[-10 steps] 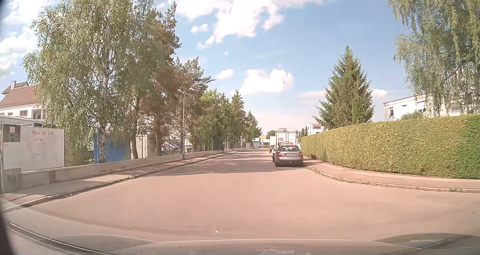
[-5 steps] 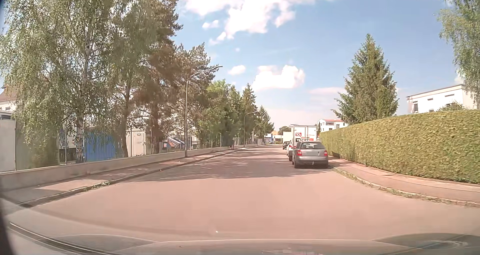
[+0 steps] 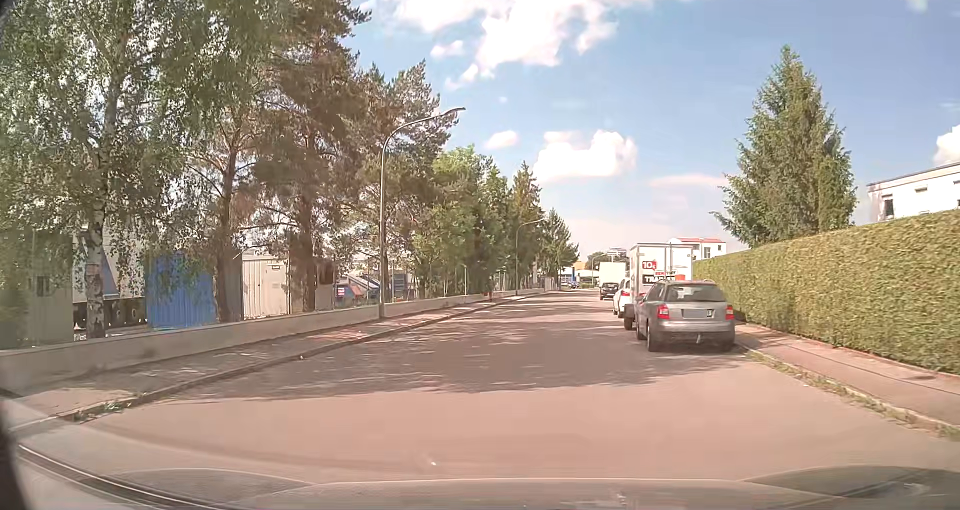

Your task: Follow the waypoints while adhering to traffic rules and regulations

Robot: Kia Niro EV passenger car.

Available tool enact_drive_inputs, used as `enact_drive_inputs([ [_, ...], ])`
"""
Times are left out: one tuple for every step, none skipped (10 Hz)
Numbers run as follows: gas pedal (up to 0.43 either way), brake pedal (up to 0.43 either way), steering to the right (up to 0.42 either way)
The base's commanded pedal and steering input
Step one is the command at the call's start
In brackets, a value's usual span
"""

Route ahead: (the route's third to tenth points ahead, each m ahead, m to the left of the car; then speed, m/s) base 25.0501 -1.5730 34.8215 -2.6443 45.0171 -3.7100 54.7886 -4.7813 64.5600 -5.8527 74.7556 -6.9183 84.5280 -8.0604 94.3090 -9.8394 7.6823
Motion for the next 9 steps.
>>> enact_drive_inputs([
  [0.047,0.018,-0.039],
  [0.047,0.018,-0.025],
  [0.059,0.018,-0.012],
  [0.059,0.018,0.003],
  [0.067,0.018,0.018],
  [0.079,0.018,0.028],
  [0.079,0.018,0.033],
  [0.079,0.018,0.039],
  [0.079,0.018,0.045],
])
